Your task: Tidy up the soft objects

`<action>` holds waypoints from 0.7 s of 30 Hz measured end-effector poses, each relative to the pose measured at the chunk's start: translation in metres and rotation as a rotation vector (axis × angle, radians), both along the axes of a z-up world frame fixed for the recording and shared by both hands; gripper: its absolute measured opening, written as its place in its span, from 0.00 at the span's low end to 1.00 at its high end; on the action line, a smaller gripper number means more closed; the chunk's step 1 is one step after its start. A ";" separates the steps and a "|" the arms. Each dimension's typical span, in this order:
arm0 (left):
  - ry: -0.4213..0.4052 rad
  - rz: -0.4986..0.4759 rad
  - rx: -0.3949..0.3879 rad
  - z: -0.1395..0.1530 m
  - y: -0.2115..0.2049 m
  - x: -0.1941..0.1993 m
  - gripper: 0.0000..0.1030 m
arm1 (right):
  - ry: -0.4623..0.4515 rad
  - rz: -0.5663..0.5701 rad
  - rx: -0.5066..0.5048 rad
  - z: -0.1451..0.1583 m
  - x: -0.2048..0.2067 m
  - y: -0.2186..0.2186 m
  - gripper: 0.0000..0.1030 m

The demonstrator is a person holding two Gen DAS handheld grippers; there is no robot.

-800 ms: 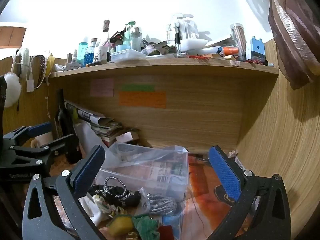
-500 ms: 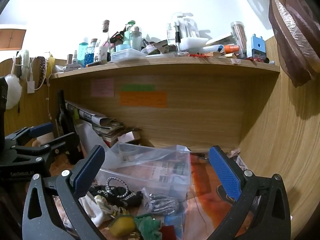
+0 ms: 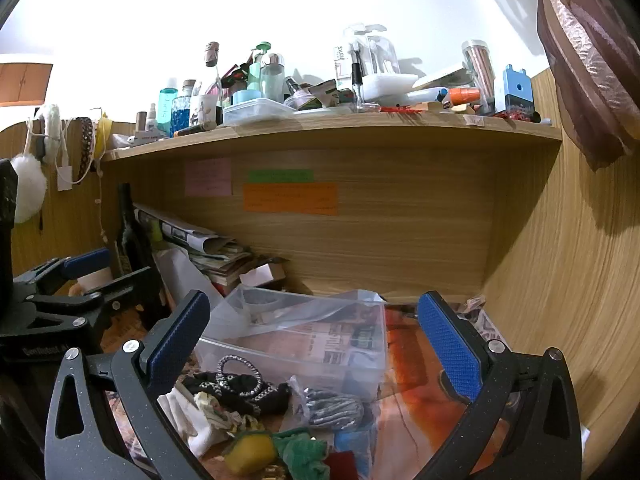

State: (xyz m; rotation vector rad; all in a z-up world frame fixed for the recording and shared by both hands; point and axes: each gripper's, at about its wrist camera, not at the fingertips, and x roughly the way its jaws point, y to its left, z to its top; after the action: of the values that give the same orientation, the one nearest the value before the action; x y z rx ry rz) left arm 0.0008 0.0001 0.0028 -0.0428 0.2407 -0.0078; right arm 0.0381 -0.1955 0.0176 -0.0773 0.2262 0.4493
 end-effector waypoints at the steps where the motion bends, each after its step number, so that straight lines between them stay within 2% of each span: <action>1: 0.001 -0.001 0.000 0.000 0.000 0.000 1.00 | 0.000 0.000 0.002 0.000 0.000 0.000 1.00; 21: -0.003 -0.001 0.001 0.000 -0.004 -0.001 1.00 | 0.005 0.003 0.012 0.001 0.000 -0.002 1.00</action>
State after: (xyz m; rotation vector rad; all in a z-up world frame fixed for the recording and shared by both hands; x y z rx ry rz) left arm 0.0002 -0.0034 0.0031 -0.0413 0.2376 -0.0085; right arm 0.0381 -0.1978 0.0183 -0.0647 0.2279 0.4540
